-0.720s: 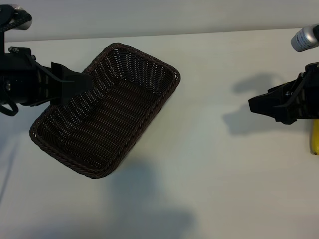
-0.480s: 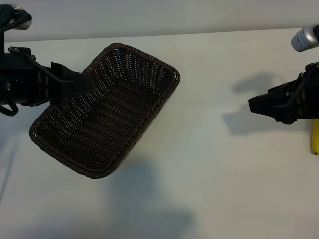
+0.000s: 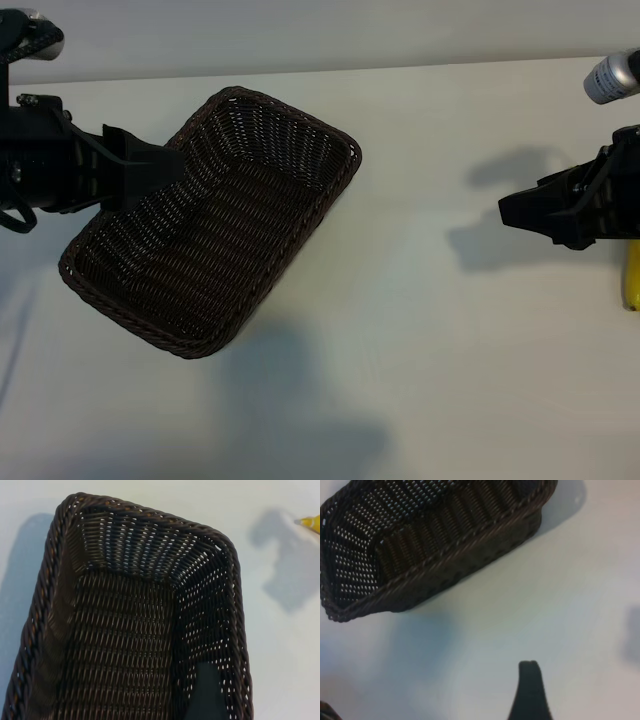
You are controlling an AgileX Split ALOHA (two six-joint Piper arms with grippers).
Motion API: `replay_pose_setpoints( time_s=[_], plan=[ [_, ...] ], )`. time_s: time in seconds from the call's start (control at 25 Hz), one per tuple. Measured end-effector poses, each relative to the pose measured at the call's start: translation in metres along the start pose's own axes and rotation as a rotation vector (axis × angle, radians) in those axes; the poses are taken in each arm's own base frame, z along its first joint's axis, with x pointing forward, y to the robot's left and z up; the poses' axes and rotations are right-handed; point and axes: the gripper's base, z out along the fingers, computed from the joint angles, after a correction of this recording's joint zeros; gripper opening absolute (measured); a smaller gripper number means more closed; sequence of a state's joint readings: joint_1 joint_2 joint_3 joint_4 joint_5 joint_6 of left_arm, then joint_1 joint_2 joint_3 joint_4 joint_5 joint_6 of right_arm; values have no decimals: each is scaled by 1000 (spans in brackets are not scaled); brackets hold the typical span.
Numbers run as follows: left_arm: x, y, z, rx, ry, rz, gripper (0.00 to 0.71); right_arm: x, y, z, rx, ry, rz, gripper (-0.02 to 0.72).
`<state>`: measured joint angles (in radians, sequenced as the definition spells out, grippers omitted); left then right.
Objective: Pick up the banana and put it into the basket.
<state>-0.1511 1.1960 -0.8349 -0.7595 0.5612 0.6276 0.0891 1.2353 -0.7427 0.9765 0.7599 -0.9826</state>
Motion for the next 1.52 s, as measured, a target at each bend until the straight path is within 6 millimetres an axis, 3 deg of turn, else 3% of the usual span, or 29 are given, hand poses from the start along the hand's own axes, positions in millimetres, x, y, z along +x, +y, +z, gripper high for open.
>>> replay_pose_setpoints(
  time_s=[0.68, 1.04, 1.24, 1.52],
  plan=[
    [-1, 0, 0, -5, -7, -25, 574, 0, 0, 0, 0, 0, 0, 536],
    [9, -2, -1, -1, 104, -500, 574, 0, 0, 0, 0, 0, 1, 536],
    [22, 8, -3, -179, 202, -712, 574, 0, 0, 0, 0, 0, 1, 536],
    [31, 22, -9, -406, 198, -973, 574, 0, 0, 0, 0, 0, 1, 536]
  ],
)
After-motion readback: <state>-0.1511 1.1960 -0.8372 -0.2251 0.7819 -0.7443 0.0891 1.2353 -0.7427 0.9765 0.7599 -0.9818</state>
